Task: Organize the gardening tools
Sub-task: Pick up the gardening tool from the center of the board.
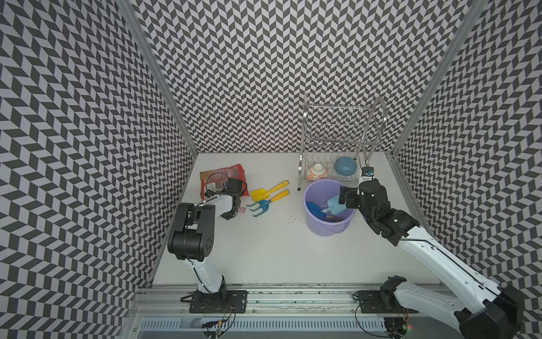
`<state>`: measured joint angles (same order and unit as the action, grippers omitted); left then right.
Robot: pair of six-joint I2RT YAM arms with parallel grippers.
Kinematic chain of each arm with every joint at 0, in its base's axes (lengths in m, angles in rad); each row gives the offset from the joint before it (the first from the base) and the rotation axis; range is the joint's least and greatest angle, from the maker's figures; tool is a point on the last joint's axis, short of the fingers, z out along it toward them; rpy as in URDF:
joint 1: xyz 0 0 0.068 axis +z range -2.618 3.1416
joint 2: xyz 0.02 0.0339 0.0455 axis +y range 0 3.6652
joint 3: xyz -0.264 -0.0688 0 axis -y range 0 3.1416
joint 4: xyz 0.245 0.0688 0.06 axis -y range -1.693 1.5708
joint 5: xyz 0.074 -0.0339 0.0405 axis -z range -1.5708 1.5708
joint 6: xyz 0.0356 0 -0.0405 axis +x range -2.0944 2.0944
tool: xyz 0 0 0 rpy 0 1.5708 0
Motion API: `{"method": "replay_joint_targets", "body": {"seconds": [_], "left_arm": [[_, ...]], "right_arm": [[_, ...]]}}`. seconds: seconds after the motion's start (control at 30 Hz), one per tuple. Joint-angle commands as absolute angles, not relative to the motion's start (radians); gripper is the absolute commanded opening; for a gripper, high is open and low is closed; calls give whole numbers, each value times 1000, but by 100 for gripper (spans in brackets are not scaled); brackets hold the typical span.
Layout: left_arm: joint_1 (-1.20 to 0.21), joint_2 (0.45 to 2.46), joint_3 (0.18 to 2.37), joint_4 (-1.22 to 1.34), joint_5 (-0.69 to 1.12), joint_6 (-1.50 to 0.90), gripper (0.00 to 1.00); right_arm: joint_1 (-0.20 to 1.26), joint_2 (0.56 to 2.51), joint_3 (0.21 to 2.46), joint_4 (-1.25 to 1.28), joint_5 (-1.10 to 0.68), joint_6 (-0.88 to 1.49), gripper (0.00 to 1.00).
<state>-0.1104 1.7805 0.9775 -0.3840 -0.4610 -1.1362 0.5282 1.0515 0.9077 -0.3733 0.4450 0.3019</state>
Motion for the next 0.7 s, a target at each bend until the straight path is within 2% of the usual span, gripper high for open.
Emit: {"method": "replay_joint_targets", "body": {"seconds": [0.0,0.1,0.3,0.47,0.67], "left_arm": [[-102,1773,931,-461,-435,-1095,16],[-102,1736,910,-462,-434,-1093,0],[-103,1626,900,-517,-489,-1124,0],[-110,1459,875,-520,-519,-1162,0],[-198,1287,915,-478,-622,-1120,0]], "right_arm": [[533,1021,910,-321,472,313,100],[533,1021,924,-324,473,311,100],[532,1022,936,-331,460,304,100],[532,1022,937,-338,440,310,100],[533,1013,937,-349,397,335,100]]}}
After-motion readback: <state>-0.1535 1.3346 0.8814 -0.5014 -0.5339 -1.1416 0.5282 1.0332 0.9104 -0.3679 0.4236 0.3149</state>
